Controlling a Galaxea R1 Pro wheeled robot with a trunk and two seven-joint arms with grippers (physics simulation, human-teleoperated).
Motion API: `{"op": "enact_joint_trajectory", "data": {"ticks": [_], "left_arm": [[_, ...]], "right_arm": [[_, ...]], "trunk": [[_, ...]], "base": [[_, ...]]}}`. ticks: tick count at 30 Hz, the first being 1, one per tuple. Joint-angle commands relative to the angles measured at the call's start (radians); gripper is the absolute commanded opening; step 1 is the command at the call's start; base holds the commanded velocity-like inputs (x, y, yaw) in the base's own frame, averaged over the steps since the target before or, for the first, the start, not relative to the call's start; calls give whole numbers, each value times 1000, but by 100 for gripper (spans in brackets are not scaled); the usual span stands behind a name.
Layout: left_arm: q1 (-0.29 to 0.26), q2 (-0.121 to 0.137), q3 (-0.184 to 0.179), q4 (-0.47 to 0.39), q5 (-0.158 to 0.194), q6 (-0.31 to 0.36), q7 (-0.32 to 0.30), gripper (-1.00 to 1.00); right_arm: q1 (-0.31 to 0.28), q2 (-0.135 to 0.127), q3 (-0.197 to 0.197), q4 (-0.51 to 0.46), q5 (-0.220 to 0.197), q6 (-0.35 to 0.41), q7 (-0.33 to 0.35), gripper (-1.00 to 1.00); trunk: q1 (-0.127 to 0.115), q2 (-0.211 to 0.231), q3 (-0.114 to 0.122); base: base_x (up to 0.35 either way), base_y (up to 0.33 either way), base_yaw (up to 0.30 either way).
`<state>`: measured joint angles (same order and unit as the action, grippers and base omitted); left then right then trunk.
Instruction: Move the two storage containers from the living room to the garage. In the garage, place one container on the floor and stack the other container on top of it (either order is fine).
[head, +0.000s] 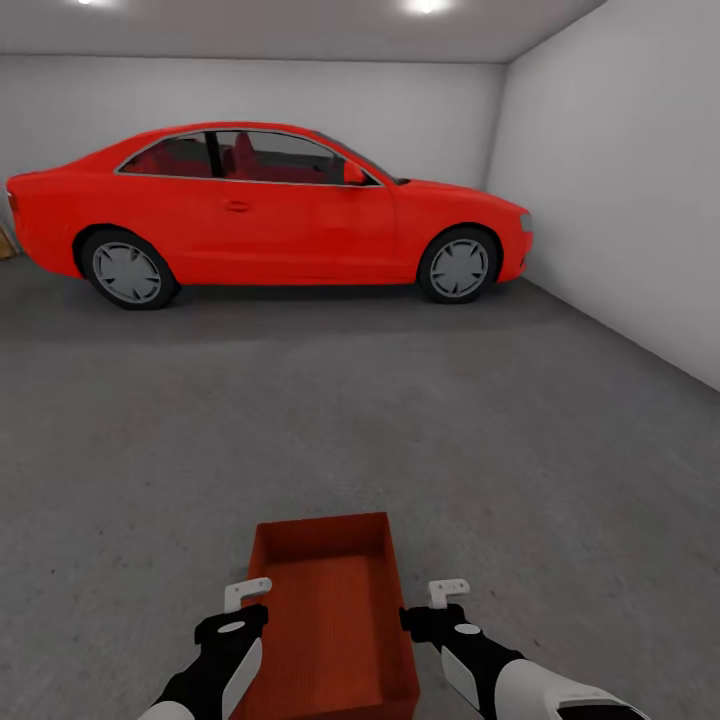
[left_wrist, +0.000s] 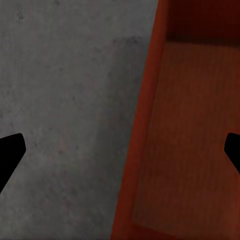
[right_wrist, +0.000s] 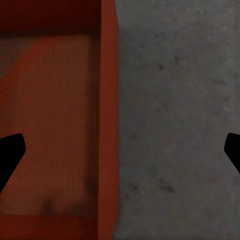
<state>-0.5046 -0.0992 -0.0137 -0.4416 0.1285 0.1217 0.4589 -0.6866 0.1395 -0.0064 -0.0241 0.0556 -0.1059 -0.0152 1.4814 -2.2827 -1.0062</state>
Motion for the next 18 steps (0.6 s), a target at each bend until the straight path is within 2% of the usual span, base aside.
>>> {"op": "enact_joint_trajectory", "data": {"ticks": [1, 9, 18], "left_arm": [[0, 0, -2, -2, 8, 4, 4, 100], [0, 0, -2, 2, 8, 4, 4, 100], [0, 0, -2, 5, 8, 3, 3, 100]], "right_arm": [[-1, 0, -1, 1, 6, -3, -2, 100], [-1, 5, -3, 1, 5, -3, -3, 100], [-1, 8, -1, 1, 4, -3, 0, 100]], "trunk": [[0, 0, -1], [0, 0, -1], [0, 0, 3]], "base": [[0, 0, 0], [0, 0, -27], [0, 0, -260]]}}
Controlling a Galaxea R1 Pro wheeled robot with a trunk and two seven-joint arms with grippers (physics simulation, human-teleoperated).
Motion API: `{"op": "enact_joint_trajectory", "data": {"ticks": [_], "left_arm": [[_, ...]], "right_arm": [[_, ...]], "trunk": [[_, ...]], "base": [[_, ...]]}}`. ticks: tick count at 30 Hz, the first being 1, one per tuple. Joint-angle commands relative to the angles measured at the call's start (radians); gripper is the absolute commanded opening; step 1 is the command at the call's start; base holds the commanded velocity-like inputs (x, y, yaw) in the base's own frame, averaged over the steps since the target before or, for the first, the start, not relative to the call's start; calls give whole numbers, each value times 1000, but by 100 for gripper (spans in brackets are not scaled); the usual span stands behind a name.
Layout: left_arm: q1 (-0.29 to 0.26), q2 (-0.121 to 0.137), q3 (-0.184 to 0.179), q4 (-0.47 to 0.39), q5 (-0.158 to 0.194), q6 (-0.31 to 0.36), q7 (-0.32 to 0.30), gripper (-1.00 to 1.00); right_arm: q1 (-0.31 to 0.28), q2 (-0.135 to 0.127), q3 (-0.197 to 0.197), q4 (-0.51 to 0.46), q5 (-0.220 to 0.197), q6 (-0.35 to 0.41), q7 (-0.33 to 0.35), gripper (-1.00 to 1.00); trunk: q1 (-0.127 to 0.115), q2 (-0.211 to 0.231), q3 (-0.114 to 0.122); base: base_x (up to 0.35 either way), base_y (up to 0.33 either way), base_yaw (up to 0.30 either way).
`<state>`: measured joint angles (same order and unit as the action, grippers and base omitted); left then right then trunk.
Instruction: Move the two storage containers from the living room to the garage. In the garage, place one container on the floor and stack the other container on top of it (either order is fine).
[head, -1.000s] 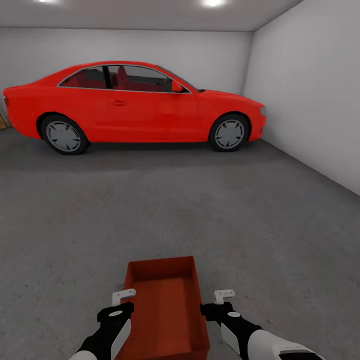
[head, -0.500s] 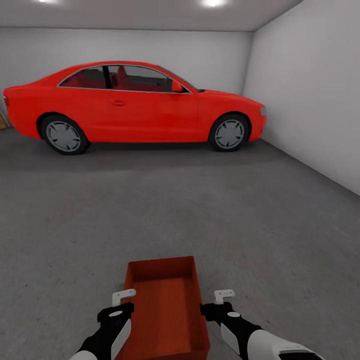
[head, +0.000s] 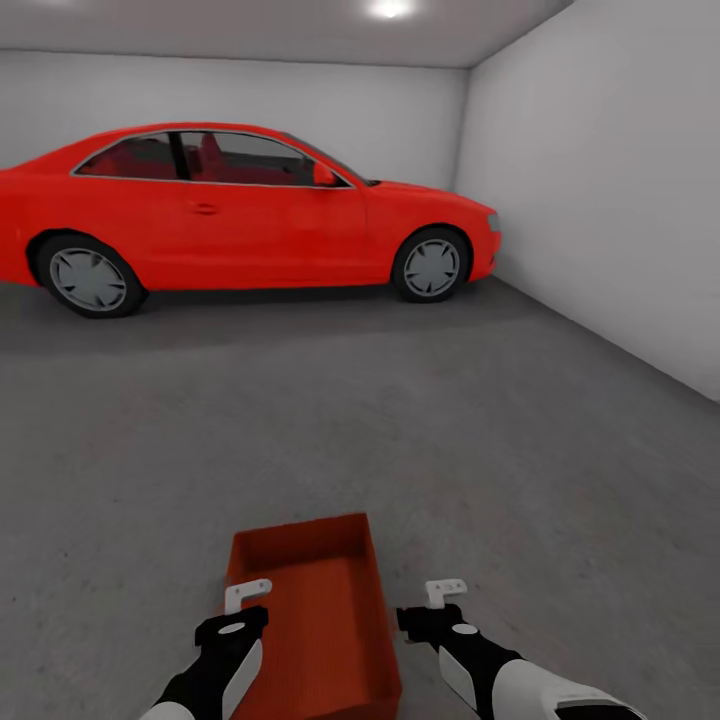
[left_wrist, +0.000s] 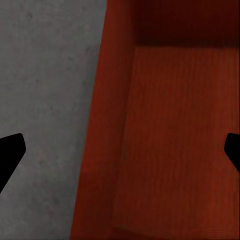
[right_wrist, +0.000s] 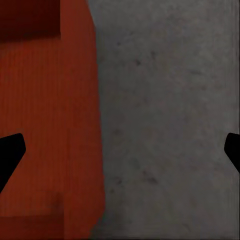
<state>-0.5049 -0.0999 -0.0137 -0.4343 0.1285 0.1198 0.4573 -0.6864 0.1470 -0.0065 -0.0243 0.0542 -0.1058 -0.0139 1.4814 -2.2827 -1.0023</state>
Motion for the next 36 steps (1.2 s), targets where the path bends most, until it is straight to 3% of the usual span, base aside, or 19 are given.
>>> {"op": "enact_joint_trajectory", "data": {"ticks": [1, 36], "left_arm": [[0, 0, -2, -3, 8, 4, 4, 100], [0, 2, -2, 0, 8, 3, 4, 100]], "right_arm": [[-1, 0, -1, 1, 6, -3, -1, 100], [-1, -3, -3, 1, 6, -5, -1, 100]], "trunk": [[0, 0, 0], [0, 0, 31]], "base": [[0, 0, -286], [0, 0, -273]]}}
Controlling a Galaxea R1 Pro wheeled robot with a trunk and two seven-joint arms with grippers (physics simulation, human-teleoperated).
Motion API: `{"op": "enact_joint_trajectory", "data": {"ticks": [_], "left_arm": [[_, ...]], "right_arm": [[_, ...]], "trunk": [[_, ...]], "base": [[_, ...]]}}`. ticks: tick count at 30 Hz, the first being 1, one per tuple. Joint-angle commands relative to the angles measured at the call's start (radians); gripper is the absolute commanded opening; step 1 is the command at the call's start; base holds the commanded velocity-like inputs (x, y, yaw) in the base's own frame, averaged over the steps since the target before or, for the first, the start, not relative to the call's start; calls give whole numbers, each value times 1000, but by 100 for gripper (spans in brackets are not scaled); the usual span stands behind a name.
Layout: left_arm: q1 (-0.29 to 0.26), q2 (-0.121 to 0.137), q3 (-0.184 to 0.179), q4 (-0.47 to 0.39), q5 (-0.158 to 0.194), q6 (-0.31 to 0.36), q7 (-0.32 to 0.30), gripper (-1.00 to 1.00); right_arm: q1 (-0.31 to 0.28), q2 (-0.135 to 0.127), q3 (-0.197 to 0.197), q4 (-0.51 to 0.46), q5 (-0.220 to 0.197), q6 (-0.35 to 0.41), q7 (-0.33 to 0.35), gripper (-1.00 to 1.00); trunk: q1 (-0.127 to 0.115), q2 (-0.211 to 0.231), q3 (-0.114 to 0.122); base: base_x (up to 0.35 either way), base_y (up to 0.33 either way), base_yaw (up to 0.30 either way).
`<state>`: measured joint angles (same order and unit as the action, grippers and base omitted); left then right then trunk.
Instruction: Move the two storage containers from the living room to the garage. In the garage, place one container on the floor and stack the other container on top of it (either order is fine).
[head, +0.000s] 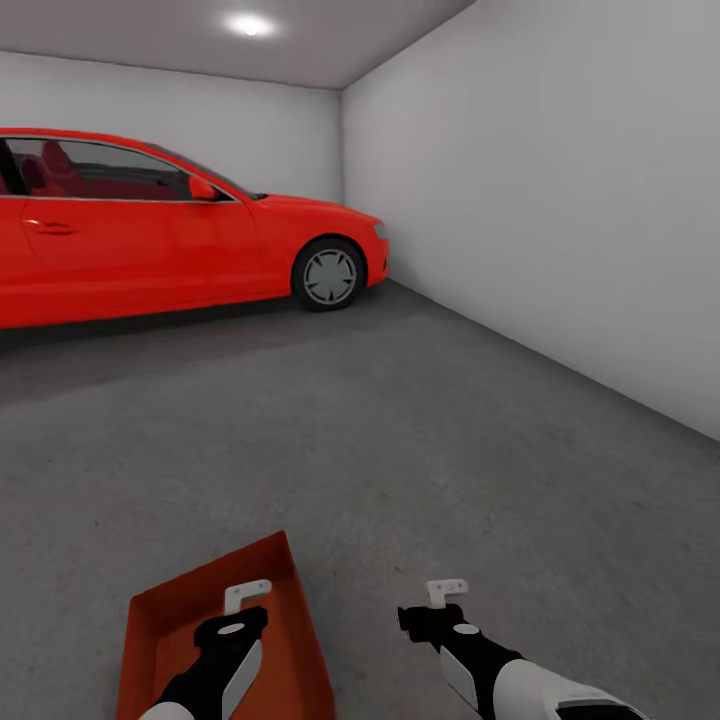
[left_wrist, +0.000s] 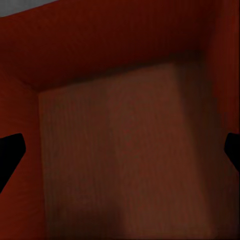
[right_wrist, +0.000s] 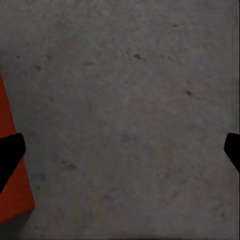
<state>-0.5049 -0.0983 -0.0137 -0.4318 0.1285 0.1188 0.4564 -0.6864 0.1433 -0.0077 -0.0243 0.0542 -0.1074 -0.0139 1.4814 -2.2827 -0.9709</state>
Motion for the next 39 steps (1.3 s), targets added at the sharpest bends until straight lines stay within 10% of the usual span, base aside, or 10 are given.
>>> {"op": "enact_joint_trajectory", "data": {"ticks": [1, 39], "left_arm": [[0, 0, -2, -3, 8, 4, 5, 100], [0, -4, -3, -2, 7, 1, 2, 100]], "right_arm": [[-1, 0, -1, 1, 6, -3, -1, 100], [-1, 1, -5, 1, 4, -57, -5, 100]], "trunk": [[0, 0, 0], [0, 0, 53]], "base": [[0, 0, -258], [0, 0, -155]]}}
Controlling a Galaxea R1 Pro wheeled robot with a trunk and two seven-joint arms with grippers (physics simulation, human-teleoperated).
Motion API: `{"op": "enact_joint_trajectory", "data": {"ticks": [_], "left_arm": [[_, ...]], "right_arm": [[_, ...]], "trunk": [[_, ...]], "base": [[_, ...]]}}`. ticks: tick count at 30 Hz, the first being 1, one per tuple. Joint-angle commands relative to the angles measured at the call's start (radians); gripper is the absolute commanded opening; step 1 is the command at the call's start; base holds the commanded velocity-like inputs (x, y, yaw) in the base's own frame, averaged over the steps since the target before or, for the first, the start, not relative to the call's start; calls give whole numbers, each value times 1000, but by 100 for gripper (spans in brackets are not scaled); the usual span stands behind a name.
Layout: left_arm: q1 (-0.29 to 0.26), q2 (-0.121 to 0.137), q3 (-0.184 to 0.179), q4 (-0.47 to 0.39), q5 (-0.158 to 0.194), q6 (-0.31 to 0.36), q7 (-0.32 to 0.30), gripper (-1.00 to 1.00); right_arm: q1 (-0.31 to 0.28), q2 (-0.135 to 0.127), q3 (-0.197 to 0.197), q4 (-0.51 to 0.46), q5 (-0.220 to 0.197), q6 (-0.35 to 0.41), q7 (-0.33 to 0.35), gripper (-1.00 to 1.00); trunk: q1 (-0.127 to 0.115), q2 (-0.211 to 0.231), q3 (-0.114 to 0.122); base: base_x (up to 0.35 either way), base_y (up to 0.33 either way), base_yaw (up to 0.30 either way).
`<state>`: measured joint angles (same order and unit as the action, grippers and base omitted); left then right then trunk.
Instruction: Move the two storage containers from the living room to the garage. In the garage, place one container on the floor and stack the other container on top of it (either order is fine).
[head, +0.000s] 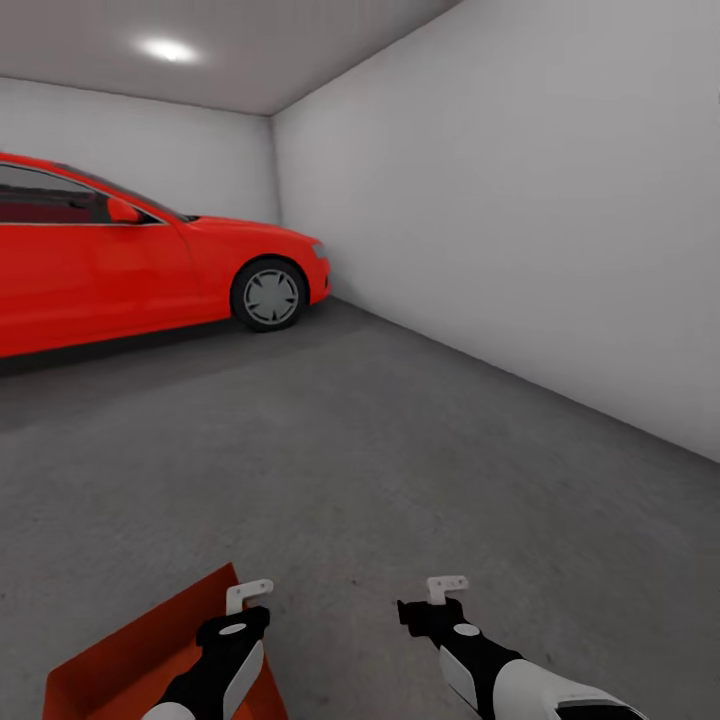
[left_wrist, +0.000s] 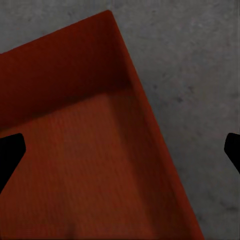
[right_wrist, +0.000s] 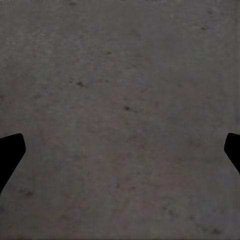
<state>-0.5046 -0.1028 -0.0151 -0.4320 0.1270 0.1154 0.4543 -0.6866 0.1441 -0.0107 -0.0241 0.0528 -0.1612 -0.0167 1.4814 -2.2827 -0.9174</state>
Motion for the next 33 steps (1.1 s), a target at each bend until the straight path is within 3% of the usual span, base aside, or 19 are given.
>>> {"op": "enact_joint_trajectory", "data": {"ticks": [1, 18, 28, 33], "left_arm": [[0, 0, -2, -2, 8, 4, 4, 100], [0, 2, -2, -2, 8, 5, 4, 100], [57, 6, -4, 3, 5, -50, 2, 100], [60, 6, -5, 7, 5, -78, 1, 100]], "right_arm": [[-1, 0, -2, 1, 5, -3, -2, 100], [-1, -2, -3, 1, 5, 6, 0, 100], [-9, -5, 3, -16, 7, -12, 4, 100], [-8, -3, 3, -16, 7, -22, 3, 100]], "trunk": [[0, 0, 1], [0, 0, 28], [0, 0, 28], [0, 0, 28]], "base": [[0, 0, 0], [0, 0, -89], [0, 0, 0], [0, 0, 0]]}}
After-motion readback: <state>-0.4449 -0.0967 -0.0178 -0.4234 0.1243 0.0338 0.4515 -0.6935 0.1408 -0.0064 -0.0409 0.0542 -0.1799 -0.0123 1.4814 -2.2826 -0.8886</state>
